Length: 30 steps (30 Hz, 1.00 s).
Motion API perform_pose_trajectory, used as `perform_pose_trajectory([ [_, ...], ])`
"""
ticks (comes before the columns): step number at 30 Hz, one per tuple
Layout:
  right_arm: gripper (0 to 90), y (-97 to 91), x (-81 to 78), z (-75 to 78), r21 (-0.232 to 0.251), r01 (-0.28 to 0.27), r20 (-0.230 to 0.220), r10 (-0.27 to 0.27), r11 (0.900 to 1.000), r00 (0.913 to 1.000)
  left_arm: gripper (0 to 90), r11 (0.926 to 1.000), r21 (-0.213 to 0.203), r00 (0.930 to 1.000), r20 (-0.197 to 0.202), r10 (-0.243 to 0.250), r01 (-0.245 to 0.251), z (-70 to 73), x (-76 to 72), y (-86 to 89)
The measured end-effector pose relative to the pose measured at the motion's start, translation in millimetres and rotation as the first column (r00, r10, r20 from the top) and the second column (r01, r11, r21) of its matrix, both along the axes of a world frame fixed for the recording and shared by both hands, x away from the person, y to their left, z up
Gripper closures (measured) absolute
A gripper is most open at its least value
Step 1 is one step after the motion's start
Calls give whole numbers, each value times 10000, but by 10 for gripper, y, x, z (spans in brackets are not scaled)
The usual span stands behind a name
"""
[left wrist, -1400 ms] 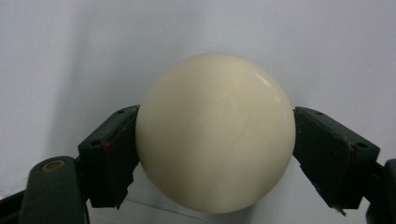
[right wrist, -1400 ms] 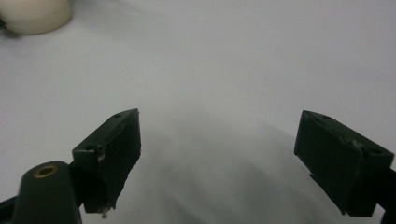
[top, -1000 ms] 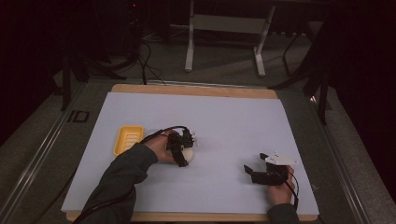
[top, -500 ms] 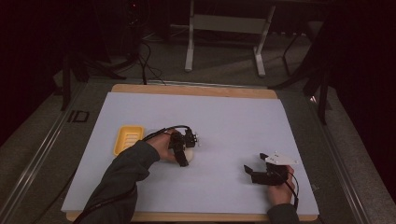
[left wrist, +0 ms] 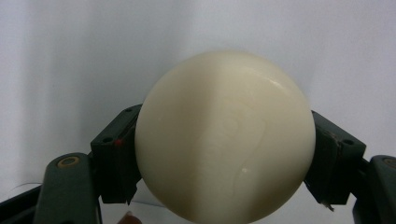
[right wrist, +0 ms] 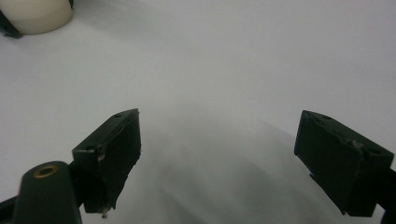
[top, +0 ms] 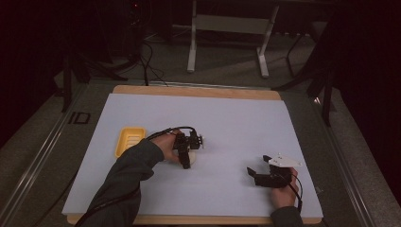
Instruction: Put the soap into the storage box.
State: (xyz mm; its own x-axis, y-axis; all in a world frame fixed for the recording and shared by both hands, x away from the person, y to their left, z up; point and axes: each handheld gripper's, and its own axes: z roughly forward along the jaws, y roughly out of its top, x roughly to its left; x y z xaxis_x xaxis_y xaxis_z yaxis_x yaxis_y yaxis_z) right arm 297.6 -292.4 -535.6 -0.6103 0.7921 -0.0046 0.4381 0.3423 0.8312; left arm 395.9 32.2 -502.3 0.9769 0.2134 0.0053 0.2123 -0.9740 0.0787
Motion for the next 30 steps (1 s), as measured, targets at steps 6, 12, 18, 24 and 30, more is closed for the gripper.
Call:
perform_pose_trajectory([
  [6, 146, 0, 0, 0, 1, -5, -8, 5, 10000, 10000, 250, 9998, 180, 10000, -58, 12, -11, 3, 1, -14],
  [12, 146, 0, 1, 0, 4, -12, -11, 12, 10000, 10000, 252, 9993, 363, 10000, -31, -9, 11, 6, -3, -38],
  [18, 146, 0, 1, 0, 7, -20, -15, 20, 10000, 10000, 254, 9994, 352, 10000, -10, 2, -2, 9, 4, -33],
  [24, 146, -1, 2, 0, 5, -25, -22, 25, 10000, 10000, 254, 9992, 395, 10000, 23, 38, -39, 19, 21, -13],
  [30, 146, -1, 1, 0, 4, -28, -16, 28, 10000, 10000, 255, 9993, 359, 9998, 177, 89, -95, 62, 28, 5],
])
